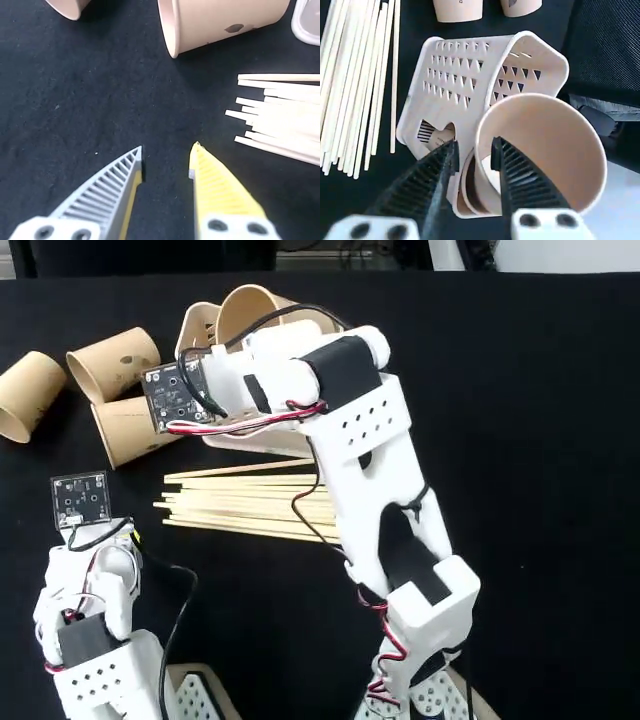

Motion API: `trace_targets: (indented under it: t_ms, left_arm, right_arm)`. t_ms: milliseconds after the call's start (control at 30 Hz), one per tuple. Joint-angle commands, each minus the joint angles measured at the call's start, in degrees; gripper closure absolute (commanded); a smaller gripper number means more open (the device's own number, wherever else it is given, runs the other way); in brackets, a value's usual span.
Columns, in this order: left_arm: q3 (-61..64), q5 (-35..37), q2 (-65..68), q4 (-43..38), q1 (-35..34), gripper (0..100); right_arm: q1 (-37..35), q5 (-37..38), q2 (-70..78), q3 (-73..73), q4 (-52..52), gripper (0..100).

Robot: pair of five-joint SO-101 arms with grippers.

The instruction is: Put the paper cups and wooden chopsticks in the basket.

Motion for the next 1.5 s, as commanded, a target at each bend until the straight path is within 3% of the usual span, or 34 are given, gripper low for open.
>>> trace_targets:
  t_ms: [0,467,633,800,1067,1467]
  left_arm:
    - [0.13,0.53,-0.62,0.79,0.22,84]
    - [2.15,0.53,-7.82,3.6,1.71,84]
    - [2.24,0.53,-7.74,3.52,1.71,84]
    - [2.33,0.44,-7.74,3.52,1.8,84]
    - [2.51,0.35,-7.74,3.52,1.8,84]
    - [2.68,0.44,-7.74,3.16,1.89,84]
  right_arm:
    - [1.05,1.85,-0.22,-2.15,1.32,87.1]
    - [4.57,2.2,2.42,-2.68,-0.18,87.4]
    - [3.25,2.11,2.42,-2.77,-1.23,98.2]
    - [3.52,1.41,2.33,-3.82,-2.46,98.8]
    - [5.36,-7.91,2.59,-12.09,-2.46,98.8]
    - [6.95,-22.77,2.77,-12.26,-2.46,98.8]
